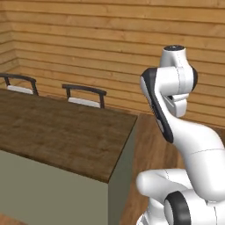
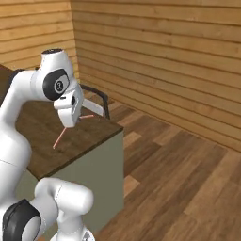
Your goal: Take a straw from the drawer in front and place it inside the glass cup on the dining counter.
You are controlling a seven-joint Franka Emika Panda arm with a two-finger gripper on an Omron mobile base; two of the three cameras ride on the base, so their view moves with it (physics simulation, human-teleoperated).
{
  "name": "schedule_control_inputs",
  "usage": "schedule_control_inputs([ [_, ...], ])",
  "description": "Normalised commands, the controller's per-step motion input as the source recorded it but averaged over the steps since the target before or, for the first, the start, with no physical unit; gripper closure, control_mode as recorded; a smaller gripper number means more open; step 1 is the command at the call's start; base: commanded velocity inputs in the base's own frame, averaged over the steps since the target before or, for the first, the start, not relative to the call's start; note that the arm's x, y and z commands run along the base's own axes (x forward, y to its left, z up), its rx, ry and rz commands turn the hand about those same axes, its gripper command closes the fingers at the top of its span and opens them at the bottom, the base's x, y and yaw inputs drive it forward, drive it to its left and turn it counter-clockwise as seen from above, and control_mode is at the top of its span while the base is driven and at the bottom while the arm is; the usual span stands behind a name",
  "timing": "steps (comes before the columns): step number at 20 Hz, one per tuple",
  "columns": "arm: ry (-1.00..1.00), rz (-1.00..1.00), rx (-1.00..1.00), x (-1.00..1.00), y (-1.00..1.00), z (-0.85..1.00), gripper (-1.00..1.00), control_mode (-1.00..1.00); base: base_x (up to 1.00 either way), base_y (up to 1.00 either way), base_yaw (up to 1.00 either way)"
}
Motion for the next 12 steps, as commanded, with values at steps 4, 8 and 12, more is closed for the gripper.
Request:
schedule_control_inputs([
  [4, 0.0, 0.0, 0.0, 0.0, 0.0, 0.0, 1.0, 1.0, 0.5, -0.8, -0.03],
  [8, 0.0, 0.0, 0.0, 0.0, 0.0, 0.0, 1.0, 1.0, -0.91, -1.0, -0.04],
  [12, 0.0, 0.0, 0.0, 0.0, 0.0, 0.0, 1.0, 1.0, -0.42, -0.99, -0.02],
])
